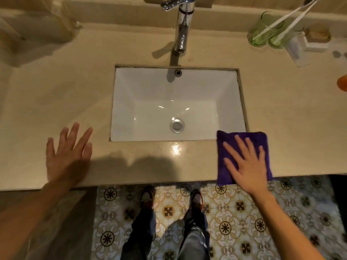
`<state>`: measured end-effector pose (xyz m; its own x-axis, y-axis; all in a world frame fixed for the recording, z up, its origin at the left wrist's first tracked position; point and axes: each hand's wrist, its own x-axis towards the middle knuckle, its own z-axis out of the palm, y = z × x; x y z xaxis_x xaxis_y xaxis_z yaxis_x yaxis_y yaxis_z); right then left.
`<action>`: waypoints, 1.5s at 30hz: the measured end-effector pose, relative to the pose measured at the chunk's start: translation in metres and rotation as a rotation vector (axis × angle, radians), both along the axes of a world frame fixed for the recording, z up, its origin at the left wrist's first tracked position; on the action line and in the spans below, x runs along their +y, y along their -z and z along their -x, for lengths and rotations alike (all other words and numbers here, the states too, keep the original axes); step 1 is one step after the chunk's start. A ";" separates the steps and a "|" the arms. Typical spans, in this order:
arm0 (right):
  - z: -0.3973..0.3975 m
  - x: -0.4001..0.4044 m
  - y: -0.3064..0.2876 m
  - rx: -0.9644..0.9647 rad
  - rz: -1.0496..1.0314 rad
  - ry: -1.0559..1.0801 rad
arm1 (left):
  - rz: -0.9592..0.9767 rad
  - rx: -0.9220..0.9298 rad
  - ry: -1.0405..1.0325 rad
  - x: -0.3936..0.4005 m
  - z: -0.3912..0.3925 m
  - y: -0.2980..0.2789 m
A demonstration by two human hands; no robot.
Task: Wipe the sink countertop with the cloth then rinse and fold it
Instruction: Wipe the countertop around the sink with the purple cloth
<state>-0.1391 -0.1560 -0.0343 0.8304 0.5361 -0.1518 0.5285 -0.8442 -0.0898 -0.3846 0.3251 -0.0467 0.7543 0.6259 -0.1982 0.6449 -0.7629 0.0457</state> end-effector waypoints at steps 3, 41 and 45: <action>-0.037 -0.053 -0.002 0.025 0.020 0.107 | 0.033 0.027 -0.017 0.000 -0.001 -0.005; 0.192 0.288 0.003 0.125 -0.099 -0.254 | 0.039 -0.156 0.016 -0.001 0.006 0.007; 0.206 0.294 0.001 0.105 -0.114 -0.236 | 0.103 -0.214 0.031 0.020 0.007 -0.004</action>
